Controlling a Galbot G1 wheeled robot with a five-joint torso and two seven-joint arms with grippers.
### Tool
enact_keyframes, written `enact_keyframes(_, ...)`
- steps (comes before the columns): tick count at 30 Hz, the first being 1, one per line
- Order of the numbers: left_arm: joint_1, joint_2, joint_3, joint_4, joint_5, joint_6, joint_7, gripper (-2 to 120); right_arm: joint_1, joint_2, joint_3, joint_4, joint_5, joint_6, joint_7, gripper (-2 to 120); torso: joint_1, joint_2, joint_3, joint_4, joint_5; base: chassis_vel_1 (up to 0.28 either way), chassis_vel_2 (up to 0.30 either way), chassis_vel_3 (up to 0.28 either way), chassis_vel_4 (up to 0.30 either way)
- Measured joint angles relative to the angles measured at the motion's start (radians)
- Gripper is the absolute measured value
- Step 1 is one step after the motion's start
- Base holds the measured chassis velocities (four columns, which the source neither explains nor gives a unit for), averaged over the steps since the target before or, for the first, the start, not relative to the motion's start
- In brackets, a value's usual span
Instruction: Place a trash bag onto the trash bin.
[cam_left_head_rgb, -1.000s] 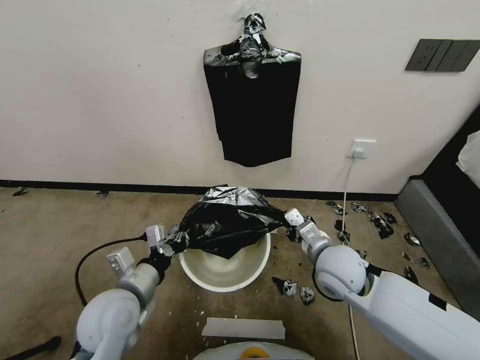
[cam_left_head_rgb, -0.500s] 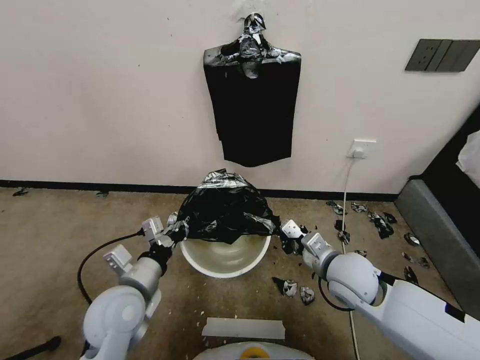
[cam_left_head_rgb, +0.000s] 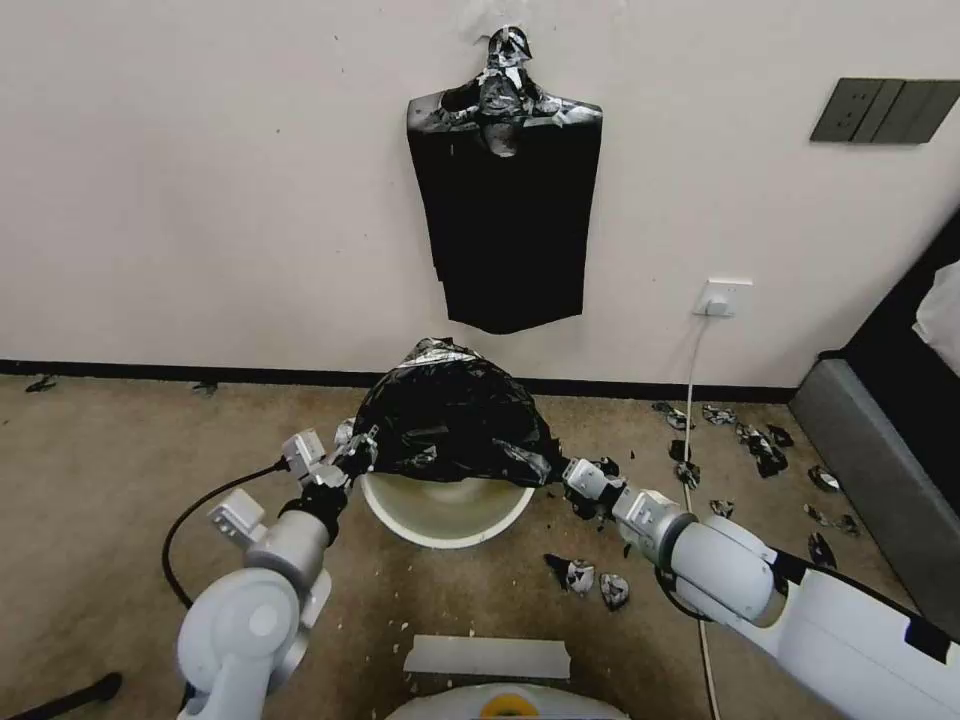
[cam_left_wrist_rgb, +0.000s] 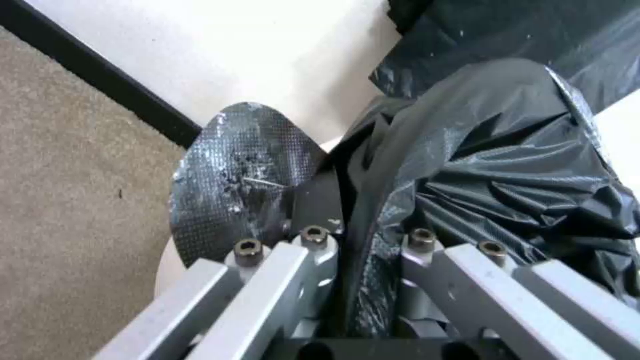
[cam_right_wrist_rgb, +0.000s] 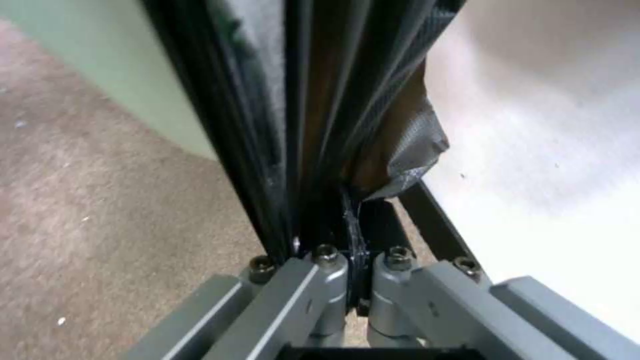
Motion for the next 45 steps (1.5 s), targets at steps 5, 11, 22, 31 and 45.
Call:
enact_keyframes(5,-0.003,-0.01,-0.003,0.002,-0.004,0.0,0.0,5,-0.004,-0.009,0.001,-0.01,-0.039,0.029,-0.038,0,0.0,0.0,0.0,0.0,0.0001,0.0,0.0,0.0,0.0)
enact_keyframes(11,-0.009,-0.015,-0.006,0.005,-0.009,0.0,-0.002,6,-0.009,-0.013,0.002,-0.025,-0.098,0.062,-0.099,0,0.0,0.0,0.0,0.0,0.0,0.0,0.0,0.0,0.0)
enact_keyframes(22,-0.005,-0.016,-0.016,0.006,0.005,0.002,-0.005,6,-0.034,0.002,0.04,-0.05,-0.17,0.189,-0.122,11,0.0,0.0,0.0,0.0001,0.0,0.0,0.0,0.0,0.0)
enact_keyframes(31,0.004,0.013,-0.033,0.018,0.075,0.017,-0.025,6,-0.147,0.054,0.173,0.021,-0.135,0.038,0.078,46,0.0,0.0,0.0,0.0001,-0.0001,0.0,0.0,0.0,0.0)
enact_keyframes(45,0.006,0.048,-0.053,0.025,0.095,0.039,-0.039,6,-0.298,0.092,0.439,0.129,0.08,0.007,0.081,95,0.0,0.0,0.0,0.0,-0.0002,0.0,0.0,0.0,0.0)
